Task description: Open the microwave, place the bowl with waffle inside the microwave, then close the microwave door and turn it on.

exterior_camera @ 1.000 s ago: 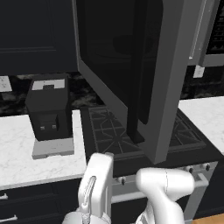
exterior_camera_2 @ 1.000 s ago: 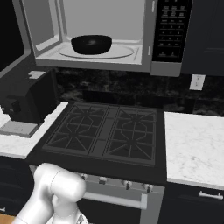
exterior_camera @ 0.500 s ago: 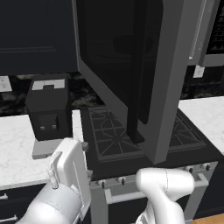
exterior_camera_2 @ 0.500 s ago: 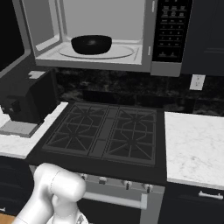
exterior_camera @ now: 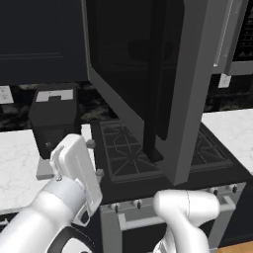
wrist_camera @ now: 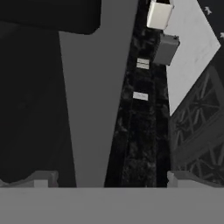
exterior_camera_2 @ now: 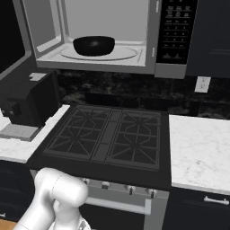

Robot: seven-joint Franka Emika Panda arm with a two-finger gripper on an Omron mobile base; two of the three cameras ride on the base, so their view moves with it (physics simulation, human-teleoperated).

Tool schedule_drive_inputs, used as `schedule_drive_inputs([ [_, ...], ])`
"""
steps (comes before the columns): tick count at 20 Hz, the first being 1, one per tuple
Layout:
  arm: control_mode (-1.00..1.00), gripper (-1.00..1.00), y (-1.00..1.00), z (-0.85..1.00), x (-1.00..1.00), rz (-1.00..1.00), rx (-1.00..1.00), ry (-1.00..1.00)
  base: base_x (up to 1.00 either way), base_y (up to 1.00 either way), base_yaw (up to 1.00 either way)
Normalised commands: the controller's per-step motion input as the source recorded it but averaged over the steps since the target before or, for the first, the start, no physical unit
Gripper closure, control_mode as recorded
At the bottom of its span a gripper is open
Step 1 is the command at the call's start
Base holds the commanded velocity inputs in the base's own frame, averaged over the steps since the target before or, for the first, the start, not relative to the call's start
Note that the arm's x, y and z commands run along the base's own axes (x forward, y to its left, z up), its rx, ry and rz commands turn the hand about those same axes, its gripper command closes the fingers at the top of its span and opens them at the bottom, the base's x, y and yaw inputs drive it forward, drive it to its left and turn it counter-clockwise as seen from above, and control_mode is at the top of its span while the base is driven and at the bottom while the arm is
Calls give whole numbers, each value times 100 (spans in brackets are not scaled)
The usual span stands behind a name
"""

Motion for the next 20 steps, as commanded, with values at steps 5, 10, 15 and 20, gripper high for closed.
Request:
schedule_drive_inputs([
  [5, -100, -100, 6, -7, 83, -5, 0, -15, 0, 0, 0],
  [10, -100, -100, 4, 0, 78, -4, 0, -13, 0, 0, 0],
  [15, -100, -100, -11, 2, 64, 0, 0, -7, 0, 0, 0],
  [20, -100, -100, -27, 15, 23, 0, 3, -12, 0, 0, 0],
])
